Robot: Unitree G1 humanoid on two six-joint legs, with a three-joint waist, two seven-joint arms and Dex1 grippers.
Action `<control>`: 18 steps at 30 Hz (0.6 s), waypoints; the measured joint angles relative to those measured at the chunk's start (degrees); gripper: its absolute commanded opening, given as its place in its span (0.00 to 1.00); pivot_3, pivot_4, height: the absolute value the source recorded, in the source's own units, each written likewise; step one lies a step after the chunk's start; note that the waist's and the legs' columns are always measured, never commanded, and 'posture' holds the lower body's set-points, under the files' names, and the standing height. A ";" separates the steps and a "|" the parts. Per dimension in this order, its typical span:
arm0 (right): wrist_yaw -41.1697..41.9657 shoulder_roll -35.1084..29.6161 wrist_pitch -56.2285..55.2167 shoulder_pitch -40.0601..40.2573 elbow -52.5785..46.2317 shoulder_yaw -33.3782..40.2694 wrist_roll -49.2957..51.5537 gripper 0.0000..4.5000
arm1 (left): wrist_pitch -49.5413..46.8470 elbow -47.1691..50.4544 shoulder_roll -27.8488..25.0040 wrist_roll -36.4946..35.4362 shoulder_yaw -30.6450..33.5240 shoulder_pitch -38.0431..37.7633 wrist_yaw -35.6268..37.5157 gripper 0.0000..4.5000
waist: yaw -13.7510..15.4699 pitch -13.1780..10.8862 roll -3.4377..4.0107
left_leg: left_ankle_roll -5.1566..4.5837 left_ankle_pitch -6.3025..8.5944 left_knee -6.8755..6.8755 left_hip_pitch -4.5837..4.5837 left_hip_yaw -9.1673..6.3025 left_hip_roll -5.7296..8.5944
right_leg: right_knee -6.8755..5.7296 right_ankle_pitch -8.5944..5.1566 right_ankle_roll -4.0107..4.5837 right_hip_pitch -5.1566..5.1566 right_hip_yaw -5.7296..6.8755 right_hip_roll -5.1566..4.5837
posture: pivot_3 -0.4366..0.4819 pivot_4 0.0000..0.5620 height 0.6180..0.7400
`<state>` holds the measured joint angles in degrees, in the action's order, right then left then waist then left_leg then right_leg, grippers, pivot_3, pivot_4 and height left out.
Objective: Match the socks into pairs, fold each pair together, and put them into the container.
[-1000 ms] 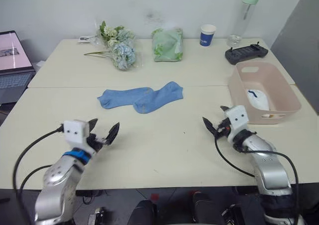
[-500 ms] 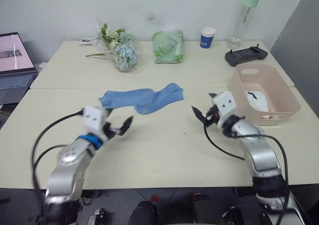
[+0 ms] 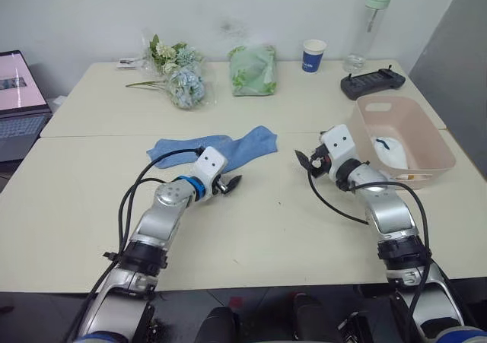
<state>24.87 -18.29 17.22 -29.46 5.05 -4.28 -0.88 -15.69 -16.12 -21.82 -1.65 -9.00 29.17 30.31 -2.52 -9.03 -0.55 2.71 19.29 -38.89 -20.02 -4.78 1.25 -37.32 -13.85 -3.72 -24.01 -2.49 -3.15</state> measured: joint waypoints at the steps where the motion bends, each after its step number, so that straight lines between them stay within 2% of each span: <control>1: 0.00 -0.01 0.01 0.32 -0.38 0.03 0.00 1.00 | -0.02 -0.33 0.46 0.00 0.07 0.22 -0.17 0.54 | 0.03 0.00 0.00 | 0.00 0.00 0.00 0.00 0.00 0.00 | 0.01 0.00 0.00 -0.01 0.00 0.00 | 0.48 0.27 1.00; 4: 0.04 -0.12 0.04 2.07 -1.43 0.11 -0.01 1.00 | -0.04 -1.42 2.18 -0.77 1.28 0.74 -0.76 0.35 | 0.18 0.00 0.00 | 0.00 0.00 0.00 -0.05 0.00 -0.01 | 0.01 0.00 0.00 -0.04 0.00 0.00 | 0.48 0.27 1.00; 9: 0.03 -0.44 0.61 2.92 -1.90 0.42 -0.01 1.00 | -0.10 -1.32 1.77 -0.95 1.48 0.64 1.17 0.02 | 0.02 0.00 0.00 | 0.01 0.00 0.01 -0.05 0.00 -0.02 | -0.01 0.00 0.00 -0.07 0.00 0.01 | 0.48 0.27 1.00; 13: 0.43 -0.93 0.67 2.91 -2.42 0.71 0.03 1.00 | 0.03 1.20 1.52 -1.27 1.47 -1.10 3.06 0.00 | 0.03 0.00 0.00 | 0.01 0.00 0.01 -0.06 -0.01 -0.01 | 0.02 0.00 0.00 -0.07 -0.01 0.00 | 0.48 0.27 1.00; 18: 6.73 -4.84 1.03 3.83 -2.68 0.46 1.88 1.00 | -1.82 11.68 -2.37 -2.67 1.32 -7.63 7.99 0.00 | 0.06 0.00 0.00 | 0.00 0.00 0.04 -0.08 -0.02 -0.03 | 0.07 0.00 0.00 -0.06 -0.01 0.00 | 0.48 0.27 1.00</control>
<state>31.60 -23.14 18.25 -25.63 2.37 -3.83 1.00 -17.51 -4.44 -24.19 -4.33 -7.68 21.54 38.29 -2.46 -9.03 -0.55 2.71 19.29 -38.86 -20.10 -4.80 1.22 -37.25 -13.84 -3.72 -24.07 -2.50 -3.15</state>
